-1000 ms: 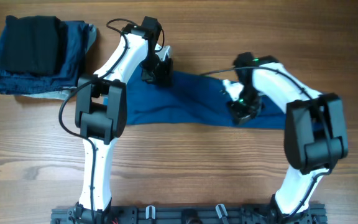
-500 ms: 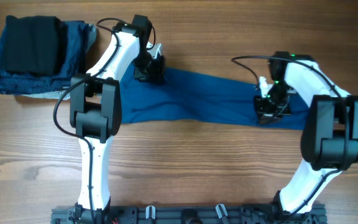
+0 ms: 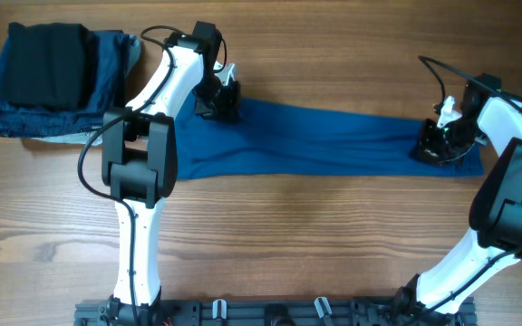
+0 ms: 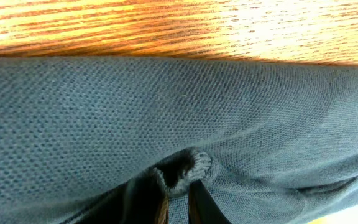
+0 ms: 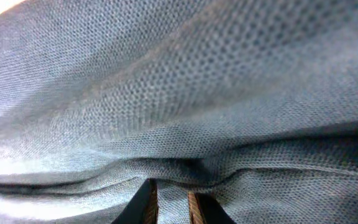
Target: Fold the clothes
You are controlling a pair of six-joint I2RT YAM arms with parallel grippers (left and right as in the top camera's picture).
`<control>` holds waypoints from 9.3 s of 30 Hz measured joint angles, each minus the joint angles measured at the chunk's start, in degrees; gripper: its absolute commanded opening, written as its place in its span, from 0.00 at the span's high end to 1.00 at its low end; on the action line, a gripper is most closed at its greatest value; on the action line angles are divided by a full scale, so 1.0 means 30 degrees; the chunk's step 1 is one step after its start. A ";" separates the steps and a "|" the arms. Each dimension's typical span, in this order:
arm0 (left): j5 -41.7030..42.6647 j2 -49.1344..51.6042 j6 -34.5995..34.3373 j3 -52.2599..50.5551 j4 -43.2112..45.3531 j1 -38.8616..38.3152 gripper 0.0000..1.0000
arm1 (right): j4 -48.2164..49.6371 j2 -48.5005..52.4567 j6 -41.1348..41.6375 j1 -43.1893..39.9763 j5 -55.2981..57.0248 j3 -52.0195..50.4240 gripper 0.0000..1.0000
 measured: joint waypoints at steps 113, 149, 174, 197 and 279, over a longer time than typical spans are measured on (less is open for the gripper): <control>-0.0976 0.0000 -0.0087 0.0015 0.1158 0.0000 0.86 | 0.1450 -0.1938 -0.2557 -0.0933 -0.3453 0.1625 0.81; -0.1807 0.0000 -0.0131 0.0226 0.1064 0.0000 0.96 | 0.8721 0.1188 -0.7854 1.2145 -0.2069 0.1333 0.95; -0.1865 0.0000 -0.0131 0.0226 0.1049 0.0000 0.94 | 0.3745 0.0605 -0.7053 1.2152 -0.2936 0.0597 0.91; -0.1865 0.0000 -0.0131 0.0226 0.1042 0.0000 0.93 | 0.3417 0.0000 -0.5763 1.0229 -0.1399 0.0539 0.96; -0.2288 0.0000 -0.0138 0.0328 0.0984 -0.0036 0.83 | -0.0991 -0.0685 0.1537 0.9602 0.6229 -0.0452 0.69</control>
